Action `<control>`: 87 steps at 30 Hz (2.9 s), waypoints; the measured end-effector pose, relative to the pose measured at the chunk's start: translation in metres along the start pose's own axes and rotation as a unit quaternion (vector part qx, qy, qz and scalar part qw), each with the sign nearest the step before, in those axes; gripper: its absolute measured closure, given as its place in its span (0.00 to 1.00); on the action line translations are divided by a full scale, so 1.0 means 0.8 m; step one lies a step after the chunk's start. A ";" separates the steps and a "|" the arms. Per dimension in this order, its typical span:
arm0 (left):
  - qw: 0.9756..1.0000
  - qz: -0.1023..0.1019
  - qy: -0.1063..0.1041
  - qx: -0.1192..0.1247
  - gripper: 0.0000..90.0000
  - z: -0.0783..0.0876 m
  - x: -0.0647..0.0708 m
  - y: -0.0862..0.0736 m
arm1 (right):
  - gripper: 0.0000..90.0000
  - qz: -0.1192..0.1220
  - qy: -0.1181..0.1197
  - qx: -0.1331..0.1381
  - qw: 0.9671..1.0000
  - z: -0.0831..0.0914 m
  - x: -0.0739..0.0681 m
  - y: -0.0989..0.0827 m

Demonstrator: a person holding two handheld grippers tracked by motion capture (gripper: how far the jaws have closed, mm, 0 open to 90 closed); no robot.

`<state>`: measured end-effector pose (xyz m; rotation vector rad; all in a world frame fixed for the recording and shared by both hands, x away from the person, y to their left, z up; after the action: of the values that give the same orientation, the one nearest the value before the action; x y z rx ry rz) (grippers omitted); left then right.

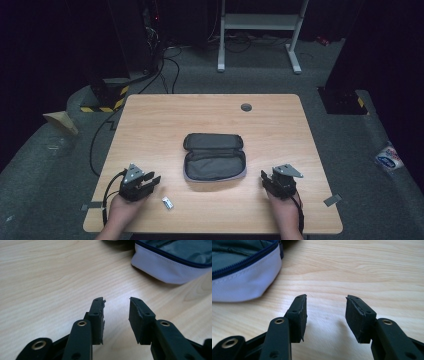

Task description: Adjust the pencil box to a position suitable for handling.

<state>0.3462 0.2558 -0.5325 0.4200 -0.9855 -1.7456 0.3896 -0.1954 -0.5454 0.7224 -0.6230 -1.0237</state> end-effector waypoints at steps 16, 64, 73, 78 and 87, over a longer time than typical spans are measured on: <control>0.999 -0.020 -0.041 -0.024 0.48 0.029 0.042 -0.037 | 0.53 0.004 -0.001 -0.039 0.999 0.011 0.001 -0.016; 0.995 -0.083 -0.043 -0.039 0.52 0.010 0.074 -0.046 | 0.54 0.007 0.001 -0.037 0.999 0.010 0.001 -0.016; 0.996 -0.077 -0.037 -0.018 0.52 0.014 0.071 -0.037 | 0.54 0.010 0.002 -0.037 0.999 0.010 0.001 -0.016; 0.997 -0.063 -0.037 -0.008 0.52 0.015 0.069 -0.030 | 0.53 0.008 0.005 -0.039 0.999 0.010 0.000 -0.015; 0.998 -0.056 -0.034 0.010 0.52 0.017 0.067 -0.018 | 0.51 0.010 0.008 -0.038 0.999 0.010 0.001 -0.015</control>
<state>0.3065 0.2148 -0.5259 0.4389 -1.0462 -1.8615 0.3772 -0.2018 -0.5500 0.6561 -0.5737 -1.0171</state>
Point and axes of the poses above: each handheld gripper's, and its own axes: z roughly backward along the jaws, y roughly out of its top, x roughly to its right, the point moved 4 cm from there along -z, roughly forward along the jaws, and after that the axes turned 9 degrees about z, right-handed, at the moved point
